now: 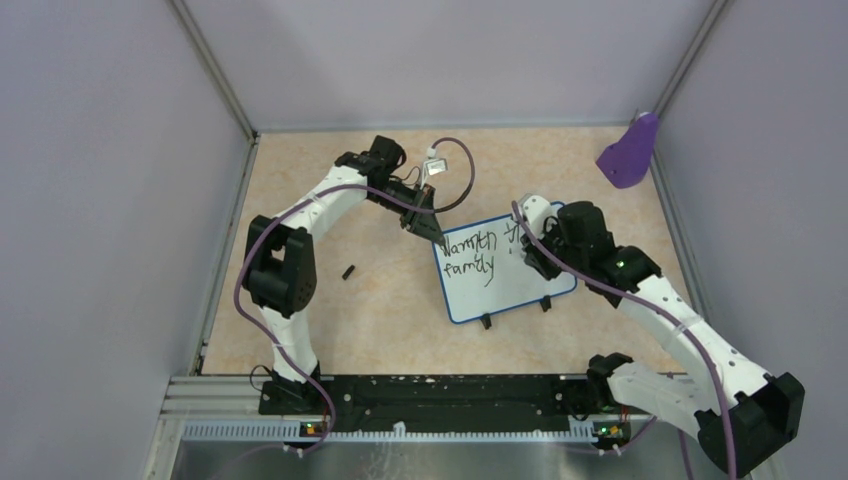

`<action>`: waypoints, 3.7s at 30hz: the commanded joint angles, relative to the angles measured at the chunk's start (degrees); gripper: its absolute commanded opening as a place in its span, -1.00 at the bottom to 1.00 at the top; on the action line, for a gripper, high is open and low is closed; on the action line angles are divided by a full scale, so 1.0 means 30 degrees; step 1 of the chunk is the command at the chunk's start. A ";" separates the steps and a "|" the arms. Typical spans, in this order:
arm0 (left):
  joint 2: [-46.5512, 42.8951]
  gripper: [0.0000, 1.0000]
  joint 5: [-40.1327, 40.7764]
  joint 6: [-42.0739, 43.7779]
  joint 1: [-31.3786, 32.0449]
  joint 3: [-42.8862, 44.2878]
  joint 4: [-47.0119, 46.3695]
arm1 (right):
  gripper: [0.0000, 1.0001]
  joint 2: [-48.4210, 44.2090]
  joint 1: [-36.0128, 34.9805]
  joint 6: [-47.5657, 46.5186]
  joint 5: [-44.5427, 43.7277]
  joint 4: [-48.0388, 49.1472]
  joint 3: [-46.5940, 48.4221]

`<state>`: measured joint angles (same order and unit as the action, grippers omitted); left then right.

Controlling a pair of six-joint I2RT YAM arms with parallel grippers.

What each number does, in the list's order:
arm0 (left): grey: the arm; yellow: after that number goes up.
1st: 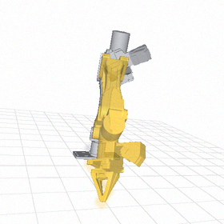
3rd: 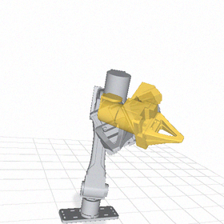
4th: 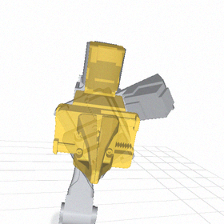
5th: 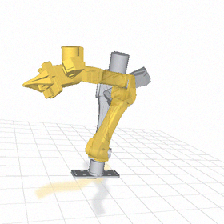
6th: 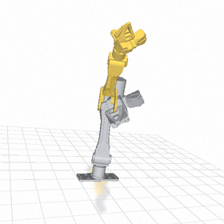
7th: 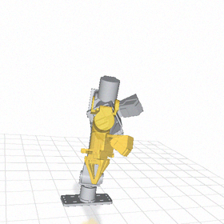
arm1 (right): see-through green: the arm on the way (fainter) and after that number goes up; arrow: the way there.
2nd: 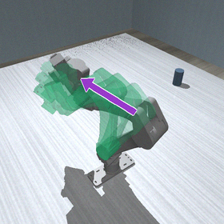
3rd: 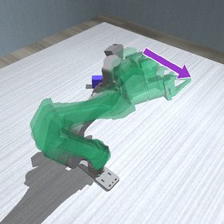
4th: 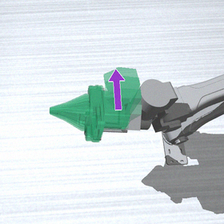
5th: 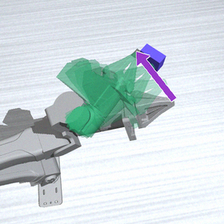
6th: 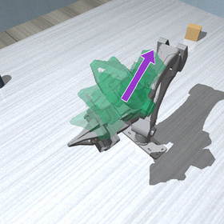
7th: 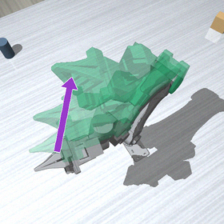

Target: Write a sentence on the whiteboard

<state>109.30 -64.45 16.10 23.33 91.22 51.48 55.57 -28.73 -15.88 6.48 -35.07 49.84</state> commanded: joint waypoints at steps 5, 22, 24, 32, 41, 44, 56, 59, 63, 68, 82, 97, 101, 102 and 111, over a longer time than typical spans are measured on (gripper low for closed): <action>0.0494 -1.00 0.0457 0.0523 -0.0058 0.0589 -0.0204 | -1.00 0.0182 0.0114 -0.0653 0.0324 -0.0059 -0.0692; 0.0655 -1.00 0.0469 0.0589 -0.0043 0.0641 -0.0151 | -1.00 -0.0228 0.0142 -0.1829 -0.0683 -0.1038 -0.0006; 0.0716 -1.00 0.0426 0.0554 -0.0043 0.0686 -0.0152 | -1.00 -0.0442 0.0139 -0.1596 -0.0691 -0.1000 0.0259; 0.0587 -1.00 0.0448 0.0552 -0.0043 0.0649 -0.0130 | -1.00 -0.0648 0.0165 -0.1139 -0.0987 -0.0853 0.0741; 0.0581 -1.00 0.0465 0.0578 -0.0043 0.0649 -0.0131 | -1.00 -0.0109 0.0173 -0.0991 -0.0820 -0.0206 0.0596; 0.0570 -1.00 0.0447 0.0610 -0.0043 0.0619 -0.0098 | -1.00 0.0031 0.0173 -0.1049 -0.0447 -0.0145 0.0558; 0.0628 -1.00 0.0418 0.0635 -0.0041 0.0590 -0.0111 | -1.00 0.0183 0.0167 -0.2313 0.0140 -0.1737 0.0172; 0.0617 -1.00 0.0450 0.0640 -0.0043 0.0583 -0.0121 | -1.00 0.0134 0.0158 -0.2497 -0.0124 -0.2042 0.0347; 0.0640 -1.00 0.0488 0.0640 -0.0043 0.0567 -0.0145 | -1.00 0.0142 0.0172 -0.2534 -0.0866 -0.2091 0.0442; 0.0695 -1.00 0.0414 0.0611 -0.0043 0.0560 -0.0143 | -1.00 -0.0185 0.0173 -0.1823 -0.2009 -0.1149 0.0504; 0.0697 -1.00 0.0390 0.0669 -0.0045 0.0598 -0.0136 | -1.00 -0.0093 0.0171 -0.0719 -0.1236 0.0008 0.1021; 0.0644 -1.00 0.0359 0.0748 -0.0043 0.0708 0.0023 | -1.00 -0.0221 0.0169 -0.1069 0.0111 -0.1084 0.1477; 0.0542 -1.00 0.0463 0.0899 -0.0043 0.0622 0.0083 | -1.00 -0.0900 0.0213 -0.1701 -0.0182 -0.2388 0.1428; 0.0556 -1.00 0.0460 0.0903 -0.0043 0.0659 0.0089 | -1.00 -0.1101 0.0262 -0.1756 -0.0298 -0.2528 0.1358; 0.0607 -1.00 0.0332 0.0786 -0.0043 0.0710 0.0017 | -1.00 -0.0897 0.0407 -0.1622 -0.1416 -0.1549 0.0608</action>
<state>110.21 -65.21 16.51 23.22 91.94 52.38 52.51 -28.08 -20.51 3.66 -42.22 50.83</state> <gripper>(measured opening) 0.027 0.094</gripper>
